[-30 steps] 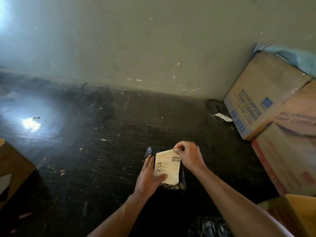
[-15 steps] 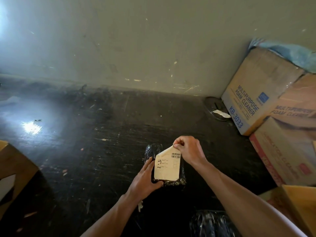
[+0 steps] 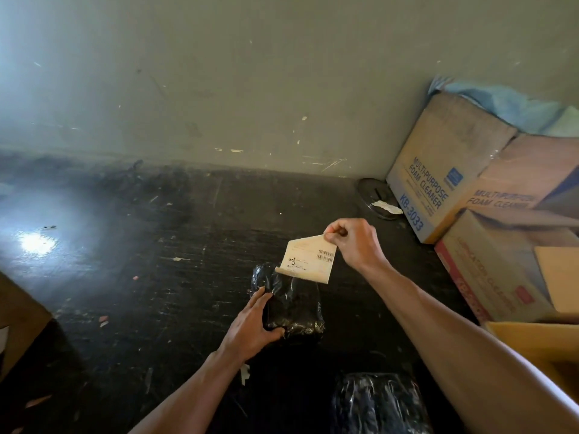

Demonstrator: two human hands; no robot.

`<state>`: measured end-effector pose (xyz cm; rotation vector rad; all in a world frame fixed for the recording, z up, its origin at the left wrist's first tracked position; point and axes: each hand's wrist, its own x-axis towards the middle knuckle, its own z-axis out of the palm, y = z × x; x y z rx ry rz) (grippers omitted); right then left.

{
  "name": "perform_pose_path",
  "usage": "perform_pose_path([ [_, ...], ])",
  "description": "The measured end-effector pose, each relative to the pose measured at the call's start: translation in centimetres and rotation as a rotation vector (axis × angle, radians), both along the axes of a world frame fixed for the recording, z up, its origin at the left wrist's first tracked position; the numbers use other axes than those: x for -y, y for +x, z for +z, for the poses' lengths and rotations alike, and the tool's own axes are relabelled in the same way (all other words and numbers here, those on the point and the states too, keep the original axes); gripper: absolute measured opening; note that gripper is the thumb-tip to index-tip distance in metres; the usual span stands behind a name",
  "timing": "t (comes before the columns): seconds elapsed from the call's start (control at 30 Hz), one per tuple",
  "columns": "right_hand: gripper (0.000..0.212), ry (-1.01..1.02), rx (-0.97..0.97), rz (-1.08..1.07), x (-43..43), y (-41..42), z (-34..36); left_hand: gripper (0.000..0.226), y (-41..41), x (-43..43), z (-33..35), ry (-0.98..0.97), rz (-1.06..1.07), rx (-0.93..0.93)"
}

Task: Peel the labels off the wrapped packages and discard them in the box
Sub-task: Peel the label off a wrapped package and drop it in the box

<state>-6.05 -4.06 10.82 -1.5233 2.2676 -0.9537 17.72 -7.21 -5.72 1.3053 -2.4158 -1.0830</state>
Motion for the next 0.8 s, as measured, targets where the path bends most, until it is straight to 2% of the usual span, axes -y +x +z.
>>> perform_pose_path([
  [0.3,0.004,-0.053,0.014,-0.074,-4.5,-1.4,0.1,0.088,-0.3,-2.2,3.4,-0.082,0.054,0.028],
  [0.43,0.016,-0.086,0.076,-0.138,-7.8,-3.1,0.9,0.076,-2.2,-4.1,6.0,-0.097,0.106,-0.034],
  [0.6,0.005,-0.114,0.046,-0.252,-14.4,-7.2,1.6,0.071,-8.2,-8.8,8.8,-0.094,0.039,-0.103],
  [0.8,0.008,-0.141,-0.013,-0.442,-24.6,-14.0,2.4,0.07,-17.2,-17.0,10.0,-0.127,-0.115,-0.184],
])
